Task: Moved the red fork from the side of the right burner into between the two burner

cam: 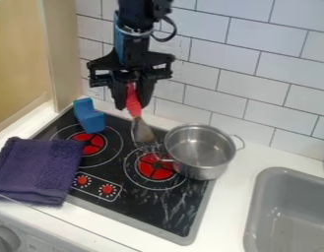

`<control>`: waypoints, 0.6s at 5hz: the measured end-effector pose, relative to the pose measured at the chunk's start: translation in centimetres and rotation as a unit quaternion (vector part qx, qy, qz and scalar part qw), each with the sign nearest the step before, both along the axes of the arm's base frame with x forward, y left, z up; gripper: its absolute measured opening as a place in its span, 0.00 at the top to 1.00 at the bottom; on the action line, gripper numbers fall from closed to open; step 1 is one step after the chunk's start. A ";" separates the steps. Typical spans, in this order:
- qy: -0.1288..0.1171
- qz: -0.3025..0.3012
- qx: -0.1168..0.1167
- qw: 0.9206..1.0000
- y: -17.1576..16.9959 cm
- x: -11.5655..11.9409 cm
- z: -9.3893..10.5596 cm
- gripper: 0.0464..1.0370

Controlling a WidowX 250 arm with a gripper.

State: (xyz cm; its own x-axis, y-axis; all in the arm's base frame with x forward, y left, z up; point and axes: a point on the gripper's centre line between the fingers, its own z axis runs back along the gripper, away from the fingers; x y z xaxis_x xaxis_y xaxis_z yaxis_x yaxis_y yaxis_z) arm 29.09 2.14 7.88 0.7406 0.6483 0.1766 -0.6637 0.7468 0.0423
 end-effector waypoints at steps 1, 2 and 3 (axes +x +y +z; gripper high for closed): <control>0.011 -0.013 -0.003 1.000 0.9 0.6 -1.0 0.71; 0.015 -0.015 -0.024 0.999 1.9 1.5 -2.5 0.71; 0.028 -0.030 -0.031 0.999 1.9 2.2 -4.1 0.71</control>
State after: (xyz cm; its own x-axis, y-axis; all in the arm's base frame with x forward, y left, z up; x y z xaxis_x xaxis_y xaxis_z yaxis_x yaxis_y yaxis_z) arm 31.25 4.06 3.82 0.7858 0.6114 0.0937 -0.6161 0.7871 0.0308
